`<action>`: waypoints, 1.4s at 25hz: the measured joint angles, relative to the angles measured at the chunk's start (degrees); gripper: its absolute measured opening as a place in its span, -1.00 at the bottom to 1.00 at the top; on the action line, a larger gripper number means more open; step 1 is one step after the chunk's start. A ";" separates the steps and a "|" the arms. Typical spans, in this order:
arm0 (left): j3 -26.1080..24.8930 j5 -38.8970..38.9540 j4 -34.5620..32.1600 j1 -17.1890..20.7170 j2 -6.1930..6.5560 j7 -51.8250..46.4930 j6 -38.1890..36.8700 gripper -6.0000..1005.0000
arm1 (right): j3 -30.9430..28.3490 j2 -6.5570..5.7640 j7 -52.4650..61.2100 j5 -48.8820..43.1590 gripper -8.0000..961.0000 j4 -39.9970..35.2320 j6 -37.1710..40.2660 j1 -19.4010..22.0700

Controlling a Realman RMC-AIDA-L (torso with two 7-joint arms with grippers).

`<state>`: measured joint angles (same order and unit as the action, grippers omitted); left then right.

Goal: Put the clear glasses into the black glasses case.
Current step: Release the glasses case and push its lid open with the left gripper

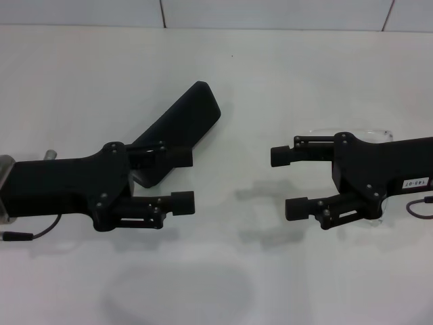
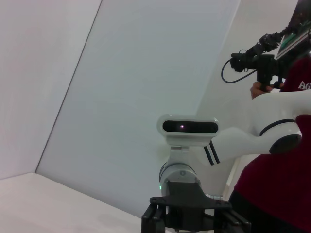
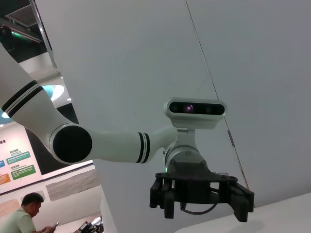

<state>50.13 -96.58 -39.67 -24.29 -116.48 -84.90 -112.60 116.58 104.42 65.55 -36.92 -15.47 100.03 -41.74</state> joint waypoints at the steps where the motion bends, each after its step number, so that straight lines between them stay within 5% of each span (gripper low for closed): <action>1: -0.08 0.00 0.03 0.01 0.00 0.00 0.00 0.62 | -0.02 0.02 -0.02 0.00 0.78 0.00 0.00 0.02; 18: -0.32 0.43 -0.25 0.14 -0.09 -1.20 0.02 0.62 | -0.45 0.17 -0.08 0.01 0.78 -0.09 -0.02 0.43; 23: -0.47 3.37 -2.73 -0.66 0.81 -7.38 0.41 0.62 | -0.58 0.39 -0.08 0.01 0.78 -0.12 -0.02 0.52; 30: -0.45 0.04 -19.68 -1.03 0.14 -25.79 9.85 0.62 | -0.88 0.46 -0.45 -0.01 0.78 -0.26 0.76 1.71; 32: -0.13 -7.27 -30.04 -2.76 -0.78 -36.43 15.57 0.62 | -1.49 0.40 -0.79 -0.01 0.78 -0.12 0.85 2.72; 35: 0.13 -17.26 -35.87 -6.58 -1.12 -45.24 18.55 0.62 | -3.17 0.12 -1.51 -0.01 0.79 0.19 0.93 4.99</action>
<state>50.26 -113.84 -75.54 -30.87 -117.60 -130.15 -94.05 113.40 104.54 64.04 -36.93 -15.28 100.96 -36.76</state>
